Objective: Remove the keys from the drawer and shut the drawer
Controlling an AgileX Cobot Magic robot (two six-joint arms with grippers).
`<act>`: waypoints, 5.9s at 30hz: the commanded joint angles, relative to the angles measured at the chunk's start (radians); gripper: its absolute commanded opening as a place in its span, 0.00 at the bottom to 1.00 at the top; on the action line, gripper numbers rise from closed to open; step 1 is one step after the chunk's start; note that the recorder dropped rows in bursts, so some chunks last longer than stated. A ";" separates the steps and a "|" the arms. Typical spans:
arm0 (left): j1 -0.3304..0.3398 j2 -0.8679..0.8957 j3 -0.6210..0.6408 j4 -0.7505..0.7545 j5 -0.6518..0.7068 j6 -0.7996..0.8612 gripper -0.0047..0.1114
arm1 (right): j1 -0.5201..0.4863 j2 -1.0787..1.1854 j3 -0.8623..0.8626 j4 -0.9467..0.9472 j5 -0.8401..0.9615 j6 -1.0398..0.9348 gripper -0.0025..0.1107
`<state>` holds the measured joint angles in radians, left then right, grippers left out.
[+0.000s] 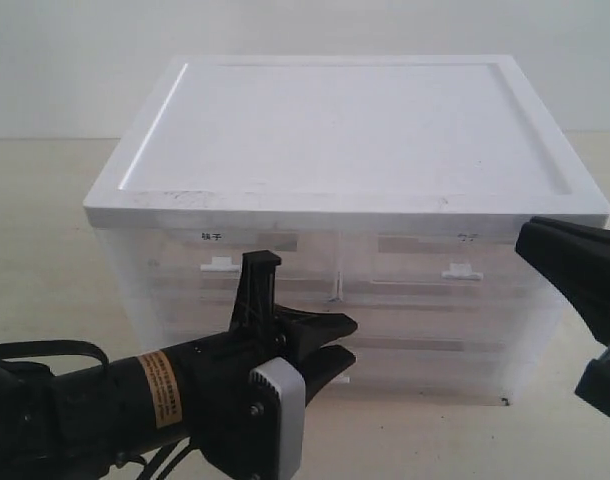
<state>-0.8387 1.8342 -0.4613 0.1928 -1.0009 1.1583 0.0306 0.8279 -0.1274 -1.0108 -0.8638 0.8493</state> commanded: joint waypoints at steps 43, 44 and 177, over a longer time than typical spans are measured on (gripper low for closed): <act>-0.447 -0.239 0.099 -0.722 -0.029 0.173 0.27 | 0.001 0.003 -0.006 -0.006 0.021 0.005 0.02; -0.447 -0.255 0.080 -0.760 -0.025 0.157 0.41 | 0.001 0.003 -0.006 -0.006 0.021 0.005 0.02; -0.394 -0.459 -0.245 -1.937 1.012 0.879 0.50 | 0.001 0.003 -0.006 -0.016 0.022 0.016 0.02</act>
<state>-1.2330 1.3847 -0.7135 -1.7432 -0.0300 1.9934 0.0306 0.8279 -0.1274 -1.0229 -0.8455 0.8633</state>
